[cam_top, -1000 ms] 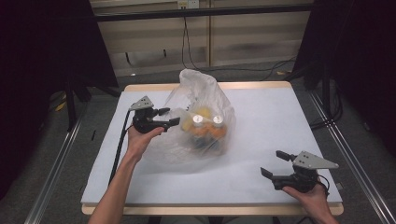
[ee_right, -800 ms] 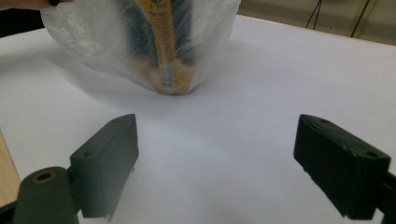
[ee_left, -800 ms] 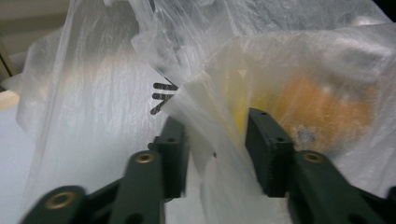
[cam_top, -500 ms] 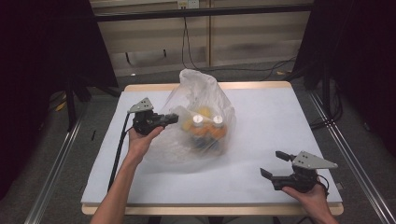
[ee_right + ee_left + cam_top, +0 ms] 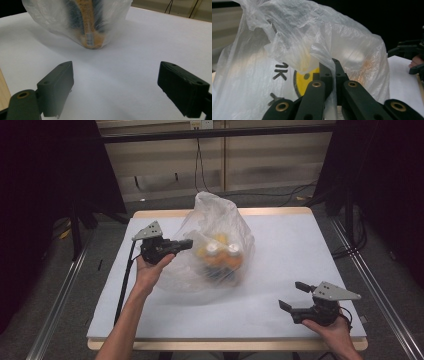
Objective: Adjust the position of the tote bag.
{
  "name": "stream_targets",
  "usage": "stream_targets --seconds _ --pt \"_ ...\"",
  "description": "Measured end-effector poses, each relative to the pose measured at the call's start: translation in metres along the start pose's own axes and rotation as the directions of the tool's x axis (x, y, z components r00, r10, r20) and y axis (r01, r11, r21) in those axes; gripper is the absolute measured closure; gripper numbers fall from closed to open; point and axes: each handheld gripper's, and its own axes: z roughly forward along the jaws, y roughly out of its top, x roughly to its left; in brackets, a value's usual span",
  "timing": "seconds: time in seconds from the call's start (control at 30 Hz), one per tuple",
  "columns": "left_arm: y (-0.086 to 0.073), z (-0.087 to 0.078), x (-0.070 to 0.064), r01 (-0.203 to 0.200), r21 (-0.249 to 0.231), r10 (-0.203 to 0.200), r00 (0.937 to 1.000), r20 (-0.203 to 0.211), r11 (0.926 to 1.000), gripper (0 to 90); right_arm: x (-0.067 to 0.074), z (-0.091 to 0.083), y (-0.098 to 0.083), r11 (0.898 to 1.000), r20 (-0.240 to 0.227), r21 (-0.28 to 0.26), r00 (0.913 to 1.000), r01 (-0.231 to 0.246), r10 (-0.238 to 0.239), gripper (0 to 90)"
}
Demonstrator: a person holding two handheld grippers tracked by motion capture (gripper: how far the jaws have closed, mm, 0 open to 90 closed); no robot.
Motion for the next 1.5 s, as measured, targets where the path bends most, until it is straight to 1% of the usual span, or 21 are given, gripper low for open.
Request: stream_targets --seconds 0.1,0.23,0.3,0.37,0.47,0.53,0.6,0.63,0.7,0.83,0.9,1.0,1.03,1.1,1.17,1.23,1.3,1.33,1.37,1.4,1.5 --pt "0.009 0.000 -0.010 -0.019 0.000 0.019 0.9997 0.015 0.9998 90.0 0.000 0.000 0.000 1.000 -0.004 0.002 1.0000 0.000 0.000 13.2" --pt "0.018 -0.002 -0.019 -0.033 -0.027 0.034 0.9985 0.043 0.9991 90.0 0.000 0.000 0.000 1.000 -0.004 0.004 1.0000 0.000 0.000 13.2" --pt "0.020 -0.002 -0.022 -0.038 -0.027 0.039 0.9984 0.041 0.9989 90.0 0.000 0.000 0.000 1.000 -0.006 0.004 1.0000 0.001 -0.001 13.2" --pt "0.024 0.000 -0.030 -0.060 -0.031 0.062 0.9961 0.063 0.9977 90.0 0.000 0.000 0.000 1.000 -0.005 0.003 1.0000 0.003 -0.003 13.1" --pt "0.027 0.002 -0.035 -0.069 -0.032 0.071 0.9954 0.064 0.9971 90.0 0.000 0.000 0.000 1.000 -0.005 0.002 1.0000 0.003 -0.003 13.1" --pt "0.032 0.003 -0.042 -0.077 -0.039 0.080 0.9931 0.086 0.9963 90.0 0.000 0.000 0.000 1.000 -0.004 0.003 1.0000 0.000 0.000 13.1" --pt "0.034 0.002 -0.046 -0.085 -0.043 0.089 0.9919 0.091 0.9955 90.0 0.000 0.000 0.000 1.000 -0.006 0.004 1.0000 -0.001 0.001 13.0" --pt "0.037 0.003 -0.053 -0.090 -0.053 0.095 0.9905 0.099 0.9945 90.0 0.000 0.000 0.000 1.000 -0.002 0.004 1.0000 0.000 0.000 13.1" --pt "0.041 0.004 -0.060 -0.112 -0.053 0.117 0.9871 0.109 0.9923 90.0 0.000 0.000 0.000 1.000 -0.002 0.004 1.0000 0.001 -0.001 13.0" --pt "0.044 0.007 -0.070 -0.128 -0.056 0.135 0.9814 0.137 0.9902 90.0 0.000 0.000 0.000 1.000 -0.002 0.004 1.0000 0.001 -0.001 13.1" --pt "0.045 0.008 -0.073 -0.136 -0.057 0.142 0.9803 0.137 0.9891 90.0 0.000 0.000 0.000 1.000 -0.003 0.003 1.0000 0.002 -0.002 13.1" --pt "0.049 0.011 -0.084 -0.158 -0.058 0.166 0.9721 0.166 0.9857 90.0 0.000 -0.001 0.000 1.000 -0.001 0.005 1.0000 0.000 0.000 13.1" --pt "0.049 0.011 -0.084 -0.158 -0.058 0.166 0.9721 0.166 0.9857 90.0 0.000 -0.001 0.000 1.000 -0.001 0.005 1.0000 0.000 0.000 13.1" --pt "0.052 0.013 -0.091 -0.179 -0.059 0.187 0.9660 0.179 0.9821 90.0 0.000 -0.001 0.000 1.000 0.000 0.003 1.0000 0.000 0.000 13.1" --pt "0.053 0.013 -0.095 -0.179 -0.060 0.187 0.9645 0.186 0.9821 90.0 0.000 -0.001 0.000 1.000 -0.001 0.004 1.0000 -0.001 0.001 13.1" --pt "0.056 0.015 -0.104 -0.201 -0.061 0.209 0.9574 0.199 0.9778 90.0 0.000 -0.001 0.000 1.000 -0.004 0.003 1.0000 -0.002 0.002 13.1" --pt "0.056 0.016 -0.107 -0.201 -0.063 0.210 0.9564 0.203 0.9774 90.0 0.000 -0.001 0.000 1.000 -0.004 0.003 1.0000 -0.003 0.003 13.1" --pt "0.058 0.016 -0.111 -0.218 -0.064 0.227 0.9499 0.215 0.9739 90.0 0.000 -0.001 0.000 1.000 -0.001 0.003 1.0000 -0.002 0.002 13.1" --pt "0.059 0.016 -0.113 -0.217 -0.067 0.227 0.9474 0.226 0.9739 90.0 0.000 -0.001 0.000 1.000 -0.002 0.002 1.0000 0.000 0.000 13.1" --pt "0.060 0.016 -0.117 -0.229 -0.066 0.238 0.9436 0.230 0.9712 90.0 0.000 -0.001 0.000 1.000 -0.004 0.003 1.0000 -0.003 0.003 13.1" --pt "0.061 0.017 -0.121 -0.226 -0.071 0.237 0.9425 0.236 0.9715 90.0 0.000 -0.001 0.000 1.000 -0.006 0.005 1.0000 -0.003 0.003 13.1"
